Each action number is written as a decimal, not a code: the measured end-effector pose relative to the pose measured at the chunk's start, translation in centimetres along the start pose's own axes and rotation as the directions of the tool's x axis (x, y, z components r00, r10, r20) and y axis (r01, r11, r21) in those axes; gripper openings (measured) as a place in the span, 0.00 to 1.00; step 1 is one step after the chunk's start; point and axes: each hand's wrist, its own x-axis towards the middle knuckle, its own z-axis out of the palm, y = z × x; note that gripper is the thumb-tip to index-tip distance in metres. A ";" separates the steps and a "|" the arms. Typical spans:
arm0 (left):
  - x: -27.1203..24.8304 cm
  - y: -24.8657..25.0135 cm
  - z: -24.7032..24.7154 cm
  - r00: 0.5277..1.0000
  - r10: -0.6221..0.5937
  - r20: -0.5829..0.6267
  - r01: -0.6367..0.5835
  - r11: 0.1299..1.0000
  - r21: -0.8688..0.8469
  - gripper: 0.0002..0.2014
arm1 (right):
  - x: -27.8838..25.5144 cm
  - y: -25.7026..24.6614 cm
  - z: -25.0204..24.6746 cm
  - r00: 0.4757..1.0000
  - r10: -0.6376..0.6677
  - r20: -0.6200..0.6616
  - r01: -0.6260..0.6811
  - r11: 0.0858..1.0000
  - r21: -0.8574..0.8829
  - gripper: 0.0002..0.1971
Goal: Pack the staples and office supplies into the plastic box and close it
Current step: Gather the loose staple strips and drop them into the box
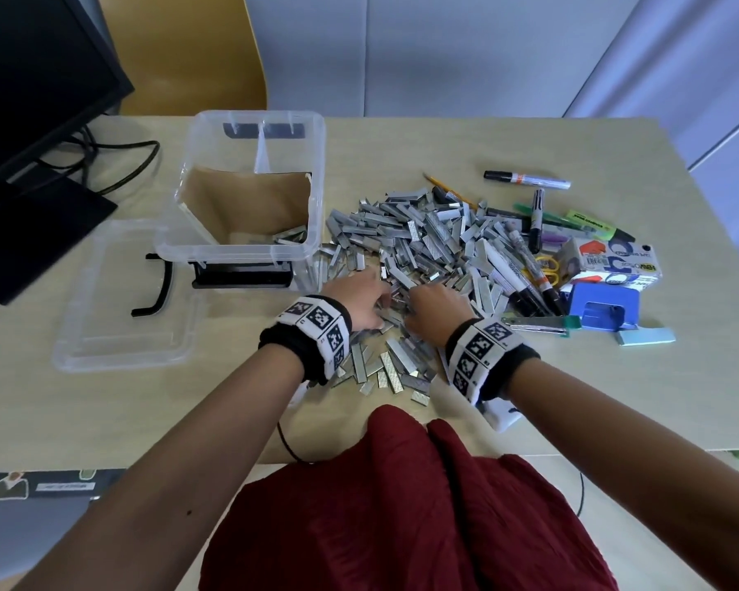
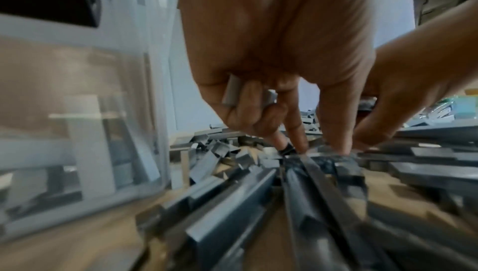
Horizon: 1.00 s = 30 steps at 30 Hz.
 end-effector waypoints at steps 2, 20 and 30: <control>0.0 0.3 0.4 1.000 0.011 -0.008 -0.011 0.998 0.063 0.11 | 0.4 0.2 0.1 0.999 0.038 0.009 -0.038 0.997 0.067 0.06; 0.1 -1.0 -0.9 0.984 -0.180 0.006 0.010 0.022 -1.000 0.13 | 0.6 2.3 -3.1 0.931 0.166 0.324 -0.263 -0.310 0.914 0.11; -1.0 -2.1 -0.7 0.961 -0.277 -0.020 0.197 0.732 -0.652 0.19 | 0.4 -0.2 -0.8 0.972 0.088 0.219 -0.162 0.924 0.346 0.14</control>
